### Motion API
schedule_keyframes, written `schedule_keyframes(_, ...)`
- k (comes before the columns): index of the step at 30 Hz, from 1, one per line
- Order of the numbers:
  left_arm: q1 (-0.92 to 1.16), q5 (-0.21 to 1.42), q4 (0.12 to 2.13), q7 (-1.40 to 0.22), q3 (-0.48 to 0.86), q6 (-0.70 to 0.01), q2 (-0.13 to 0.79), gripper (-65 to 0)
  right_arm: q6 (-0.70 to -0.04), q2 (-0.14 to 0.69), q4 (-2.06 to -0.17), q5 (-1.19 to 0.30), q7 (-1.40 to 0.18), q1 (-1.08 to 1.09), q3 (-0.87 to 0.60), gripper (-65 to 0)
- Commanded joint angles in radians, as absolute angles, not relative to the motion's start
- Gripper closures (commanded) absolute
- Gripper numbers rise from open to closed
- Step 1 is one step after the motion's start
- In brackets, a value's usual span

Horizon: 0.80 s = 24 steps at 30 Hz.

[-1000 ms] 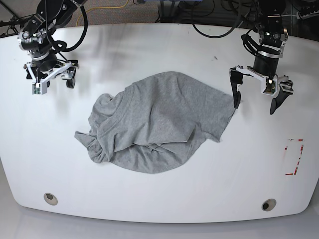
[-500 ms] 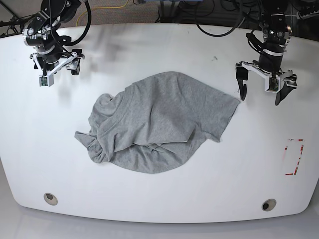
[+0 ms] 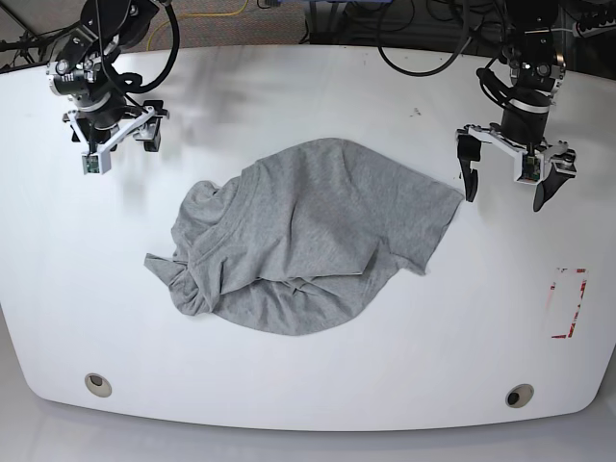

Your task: Fold the T-shirt properly

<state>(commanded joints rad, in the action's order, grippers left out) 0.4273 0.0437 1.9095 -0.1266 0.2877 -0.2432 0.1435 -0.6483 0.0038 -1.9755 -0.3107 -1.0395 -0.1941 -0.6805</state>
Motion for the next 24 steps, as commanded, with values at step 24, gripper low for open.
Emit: schedule_keyframes(24,0.429,0.022,1.908,-0.127,0.286,-0.243,0.143,-63.7,-0.599,-0.001,-1.707,-0.306,-1.036,0.177,-0.478,-44.7)
